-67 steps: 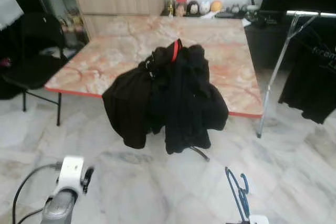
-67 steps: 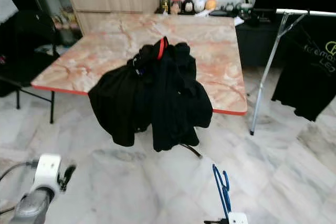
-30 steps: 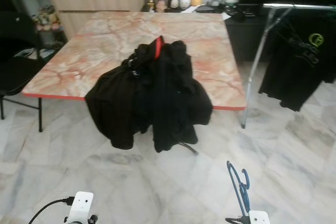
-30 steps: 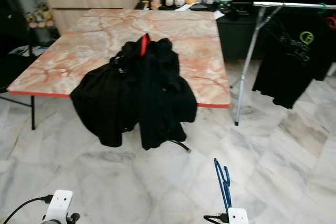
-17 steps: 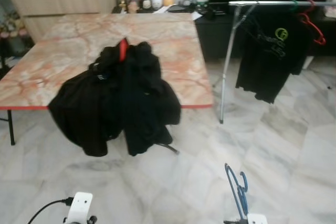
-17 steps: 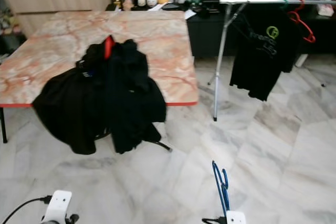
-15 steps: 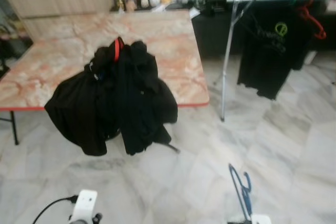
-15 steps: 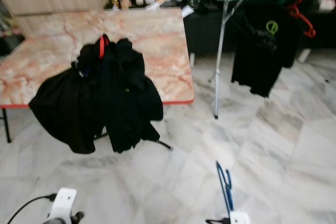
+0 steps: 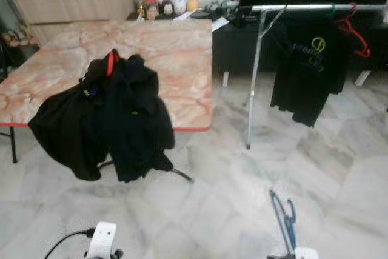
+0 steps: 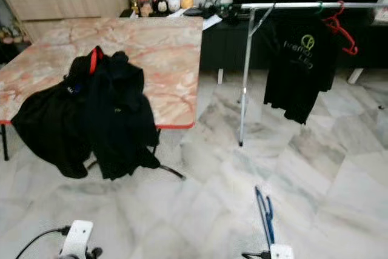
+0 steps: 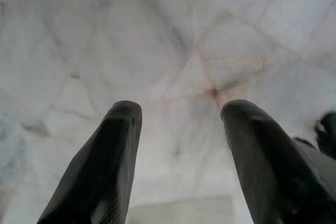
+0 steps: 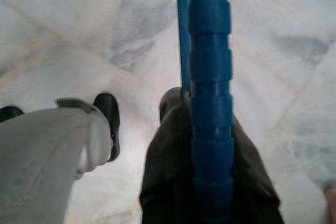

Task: Hang hanger

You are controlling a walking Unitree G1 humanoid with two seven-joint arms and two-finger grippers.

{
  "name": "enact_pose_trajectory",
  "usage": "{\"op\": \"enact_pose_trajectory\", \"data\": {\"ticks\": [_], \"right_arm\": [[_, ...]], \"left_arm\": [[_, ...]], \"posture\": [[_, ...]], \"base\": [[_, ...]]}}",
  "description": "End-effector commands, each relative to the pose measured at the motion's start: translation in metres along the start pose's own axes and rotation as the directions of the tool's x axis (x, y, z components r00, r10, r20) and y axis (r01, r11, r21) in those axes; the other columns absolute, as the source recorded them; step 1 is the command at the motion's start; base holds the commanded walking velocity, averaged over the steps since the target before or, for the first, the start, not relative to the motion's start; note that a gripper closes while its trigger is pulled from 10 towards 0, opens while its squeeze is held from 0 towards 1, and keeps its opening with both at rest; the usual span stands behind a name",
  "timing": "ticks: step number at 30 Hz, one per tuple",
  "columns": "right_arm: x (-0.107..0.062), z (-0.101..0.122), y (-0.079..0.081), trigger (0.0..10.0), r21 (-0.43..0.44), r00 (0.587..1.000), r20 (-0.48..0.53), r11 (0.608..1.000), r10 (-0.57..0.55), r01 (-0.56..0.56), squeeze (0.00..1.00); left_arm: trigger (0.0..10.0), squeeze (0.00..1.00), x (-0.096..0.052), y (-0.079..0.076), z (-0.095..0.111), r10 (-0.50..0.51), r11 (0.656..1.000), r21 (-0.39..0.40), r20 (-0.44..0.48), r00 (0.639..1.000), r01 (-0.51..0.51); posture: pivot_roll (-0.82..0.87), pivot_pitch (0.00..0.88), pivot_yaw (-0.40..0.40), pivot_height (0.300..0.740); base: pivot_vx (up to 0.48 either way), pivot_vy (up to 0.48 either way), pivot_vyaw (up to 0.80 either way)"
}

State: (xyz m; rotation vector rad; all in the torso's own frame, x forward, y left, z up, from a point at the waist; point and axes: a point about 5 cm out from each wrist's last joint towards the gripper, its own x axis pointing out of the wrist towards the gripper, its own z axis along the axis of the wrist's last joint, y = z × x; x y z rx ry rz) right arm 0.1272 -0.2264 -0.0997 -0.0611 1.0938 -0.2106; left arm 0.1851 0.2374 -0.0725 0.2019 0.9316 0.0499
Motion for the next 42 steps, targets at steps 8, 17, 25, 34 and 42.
{"op": "enact_pose_trajectory", "data": {"ticks": [8, 17, 25, 34, 42], "right_arm": [[0.0003, 0.0023, 0.0004, 10.0, -0.001, 1.000, 0.008, 1.000, 0.006, -0.006, 0.00], [0.0005, 0.0038, 0.0000, 10.0, 0.002, 1.000, 0.012, 1.000, 0.003, -0.003, 0.00], [0.0005, 0.0038, 0.0000, 10.0, -0.001, 1.000, 0.013, 1.000, 0.006, -0.006, 0.00], [0.0005, 0.0045, 0.0006, 10.0, 0.027, 1.000, 0.019, 1.000, 0.003, -0.004, 0.00], [0.0006, 0.0045, 0.0006, 10.0, 0.025, 1.000, 0.018, 1.000, 0.003, -0.003, 0.00]], "left_arm": [[10.0, 0.00, 0.0001, -0.0027, -0.0013, -0.002, 1.000, 0.008, -0.008, 1.000, 0.002], [10.0, 0.00, 0.0001, -0.0037, -0.0019, -0.003, 1.000, 0.001, -0.009, 1.000, 0.003], [10.0, 0.00, -0.0009, -0.0036, -0.0064, -0.003, 1.000, 0.007, -0.019, 1.000, 0.003], [10.0, 0.00, -0.0005, -0.0054, -0.0051, -0.014, 1.000, 0.024, -0.018, 1.000, 0.015], [10.0, 0.00, -0.0004, -0.0076, -0.0052, -0.024, 0.999, 0.040, -0.019, 1.000, 0.024]], "posture": [[-0.10, 0.000, 0.016, 0.740], [-0.10, 0.000, 0.009, 0.740], [-0.09, 0.000, 0.010, 0.740], [-0.10, 0.000, 0.015, 0.740], [-0.10, 0.000, 0.015, 0.740]], "base": [[0.000, -0.358, 0.00], [0.000, -0.356, 0.00], [0.000, -0.357, 0.00], [0.000, -0.357, 0.00], [0.000, -0.359, 0.00]]}}
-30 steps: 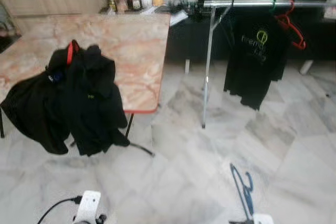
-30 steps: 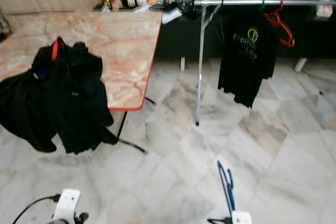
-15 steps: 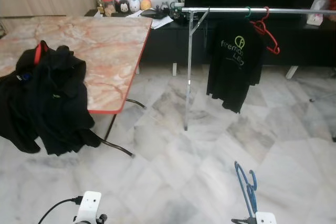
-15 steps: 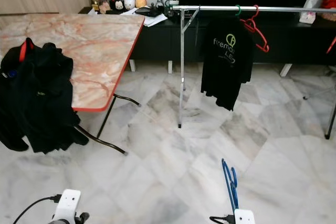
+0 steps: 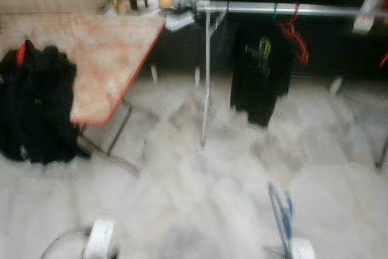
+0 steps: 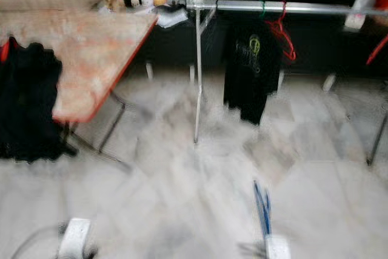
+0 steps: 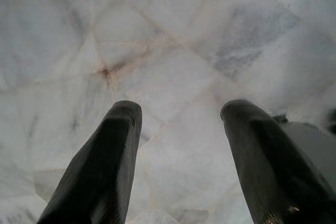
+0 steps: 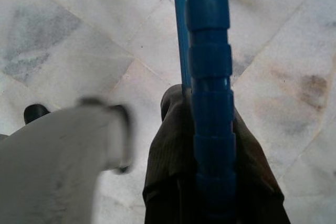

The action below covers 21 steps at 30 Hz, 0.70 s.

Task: Hang hanger

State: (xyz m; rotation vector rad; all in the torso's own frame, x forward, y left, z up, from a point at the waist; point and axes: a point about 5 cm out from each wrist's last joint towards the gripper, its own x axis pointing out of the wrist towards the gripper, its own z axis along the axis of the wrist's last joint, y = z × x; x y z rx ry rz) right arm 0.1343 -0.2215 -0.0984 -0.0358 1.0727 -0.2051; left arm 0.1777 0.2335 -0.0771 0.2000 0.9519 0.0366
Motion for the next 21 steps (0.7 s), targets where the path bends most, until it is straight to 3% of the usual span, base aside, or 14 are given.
{"op": "enact_pose_trajectory", "data": {"ticks": [1, 6, 21], "right_arm": [[-0.0006, -0.0020, -0.0050, 10.0, 0.005, 1.000, -0.001, 1.000, -0.015, 0.015, 0.00], [-0.0007, -0.0032, -0.0052, 10.0, 0.007, 1.000, -0.005, 1.000, -0.016, 0.016, 0.00], [-0.0007, -0.0038, -0.0050, 10.0, 0.021, 1.000, -0.011, 1.000, -0.022, 0.022, 0.00]], "left_arm": [[10.0, 0.00, 0.0009, -0.0026, 0.0028, -0.010, 0.999, 0.035, 0.000, 1.000, 0.010], [10.0, 0.00, 0.0004, -0.0092, -0.0033, -0.053, 0.997, 0.055, -0.038, 0.998, 0.055], [10.0, 0.00, -0.0005, -0.0055, -0.0054, -0.038, 0.999, 0.031, -0.028, 0.999, 0.039]], "posture": [[-0.10, 0.000, 0.015, 0.740], [-0.10, 0.000, 0.015, 0.740], [-0.10, 0.000, 0.017, 0.740]], "base": [[0.000, -0.364, 0.00], [0.000, -0.124, 0.00], [0.000, 0.000, 0.00]]}}
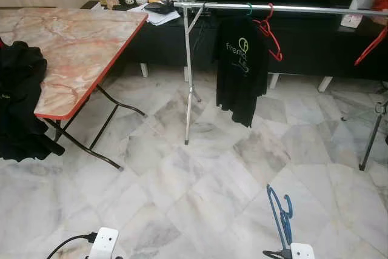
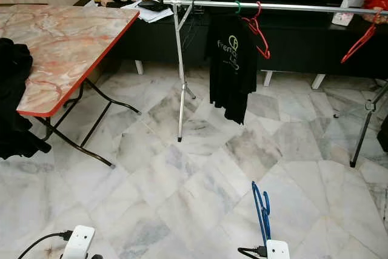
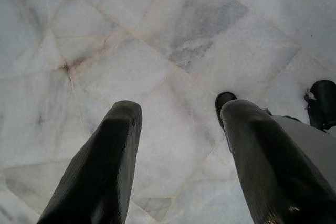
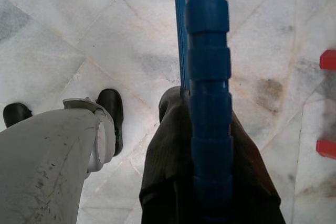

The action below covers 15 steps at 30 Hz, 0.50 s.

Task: Hang hanger

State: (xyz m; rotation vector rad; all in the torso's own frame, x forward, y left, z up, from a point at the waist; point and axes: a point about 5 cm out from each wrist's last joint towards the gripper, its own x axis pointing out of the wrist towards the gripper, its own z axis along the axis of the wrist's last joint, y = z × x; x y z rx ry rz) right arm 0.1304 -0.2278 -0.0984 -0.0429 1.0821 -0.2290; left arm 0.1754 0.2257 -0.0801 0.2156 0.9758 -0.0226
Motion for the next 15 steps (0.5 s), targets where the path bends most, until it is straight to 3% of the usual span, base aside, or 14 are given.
{"op": "enact_pose_trajectory", "data": {"ticks": [1, 4, 7, 15], "right_arm": [[-0.0001, -0.0008, 0.0018, 10.0, 0.016, 1.000, -0.001, 1.000, 0.001, -0.001, 0.00], [-0.0002, -0.0012, 0.0017, 10.0, 0.031, 1.000, -0.002, 1.000, -0.002, 0.002, 0.00], [-0.0001, -0.0007, 0.0015, 10.0, 0.019, 1.000, -0.002, 1.000, 0.004, -0.004, 0.00], [-0.0001, 0.0008, 0.0012, 10.0, 0.035, 1.000, 0.015, 0.999, 0.001, -0.002, 0.00]], "left_arm": [[10.0, 0.00, -0.0008, 0.0027, -0.0033, 0.007, 1.000, -0.009, -0.009, 1.000, -0.007], [10.0, 0.00, -0.0008, 0.0027, -0.0024, 0.004, 1.000, -0.006, -0.004, 1.000, -0.004], [10.0, 0.00, -0.0005, 0.0025, -0.0014, 0.003, 1.000, 0.000, -0.001, 1.000, -0.003], [10.0, 0.00, -0.0005, 0.0017, -0.0016, -0.001, 1.000, -0.003, -0.001, 1.000, 0.001]], "posture": [[-0.10, 0.000, 0.017, 0.740], [-0.10, 0.000, 0.016, 0.740], [-0.10, 0.000, 0.016, 0.740], [-0.10, 0.000, 0.013, 0.740]], "base": [[0.000, 0.000, 0.00], [0.000, 0.000, -0.43], [0.291, 0.000, -0.71], [0.315, 0.000, 0.00]]}}
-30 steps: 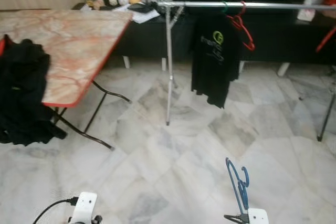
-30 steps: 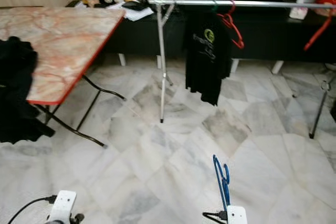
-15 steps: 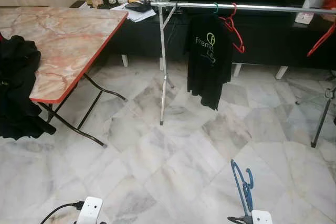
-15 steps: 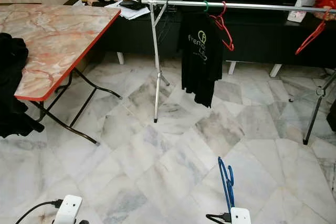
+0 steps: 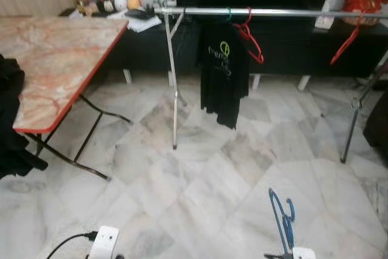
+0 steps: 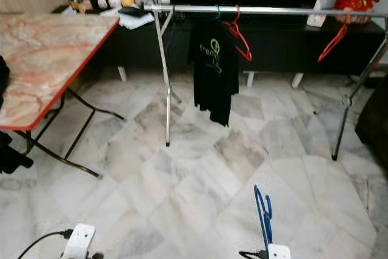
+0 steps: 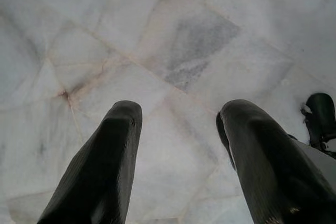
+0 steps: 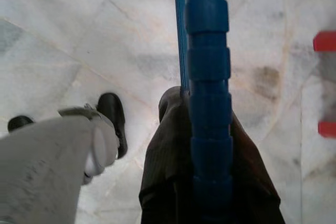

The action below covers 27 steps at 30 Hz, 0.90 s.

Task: Hang hanger

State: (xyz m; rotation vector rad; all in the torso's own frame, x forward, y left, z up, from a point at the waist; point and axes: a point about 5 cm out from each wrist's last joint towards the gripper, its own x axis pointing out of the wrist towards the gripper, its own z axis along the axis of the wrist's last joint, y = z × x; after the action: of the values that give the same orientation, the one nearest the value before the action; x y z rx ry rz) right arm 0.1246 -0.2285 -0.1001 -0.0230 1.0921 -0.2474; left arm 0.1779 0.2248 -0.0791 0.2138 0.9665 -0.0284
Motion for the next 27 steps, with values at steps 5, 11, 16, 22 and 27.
{"op": "enact_pose_trajectory", "data": {"ticks": [5, 11, 16, 22, 27], "right_arm": [[0.0010, 0.0059, 0.0023, 10.0, -0.025, 1.000, 0.007, 1.000, 0.011, -0.011, 0.00], [0.0010, 0.0044, 0.0023, 10.0, -0.019, 1.000, -0.005, 1.000, 0.014, -0.014, 0.00], [0.0009, 0.0038, 0.0026, 10.0, -0.020, 1.000, -0.009, 1.000, 0.014, -0.015, 0.00], [0.0009, 0.0030, 0.0029, 10.0, -0.017, 1.000, -0.013, 1.000, 0.008, -0.008, 0.00], [0.0008, 0.0028, 0.0034, 10.0, -0.021, 1.000, -0.009, 1.000, 0.007, -0.007, 0.00]], "left_arm": [[10.0, 0.00, -0.0013, 0.0027, -0.0051, 0.007, 1.000, -0.006, -0.010, 1.000, -0.007], [10.0, 0.00, -0.0015, 0.0022, -0.0059, 0.003, 1.000, -0.006, -0.009, 1.000, -0.003], [10.0, 0.00, -0.0016, 0.0019, -0.0062, 0.003, 1.000, -0.004, -0.008, 1.000, -0.003], [10.0, 0.00, -0.0016, 0.0005, -0.0070, -0.002, 1.000, 0.003, -0.011, 1.000, 0.002], [10.0, 0.00, -0.0014, -0.0018, -0.0073, -0.008, 1.000, 0.009, -0.012, 1.000, 0.009]], "posture": [[-0.10, 0.000, 0.011, 0.740], [-0.10, 0.000, 0.009, 0.740], [-0.10, 0.000, 0.010, 0.740], [-0.10, 0.000, 0.015, 0.740], [-0.10, 0.000, 0.019, 0.740]], "base": [[0.346, 0.000, 0.00], [0.363, 0.000, -0.19], [0.369, 0.000, -0.68], [0.372, 0.000, -0.65], [0.379, 0.000, 0.00]]}}
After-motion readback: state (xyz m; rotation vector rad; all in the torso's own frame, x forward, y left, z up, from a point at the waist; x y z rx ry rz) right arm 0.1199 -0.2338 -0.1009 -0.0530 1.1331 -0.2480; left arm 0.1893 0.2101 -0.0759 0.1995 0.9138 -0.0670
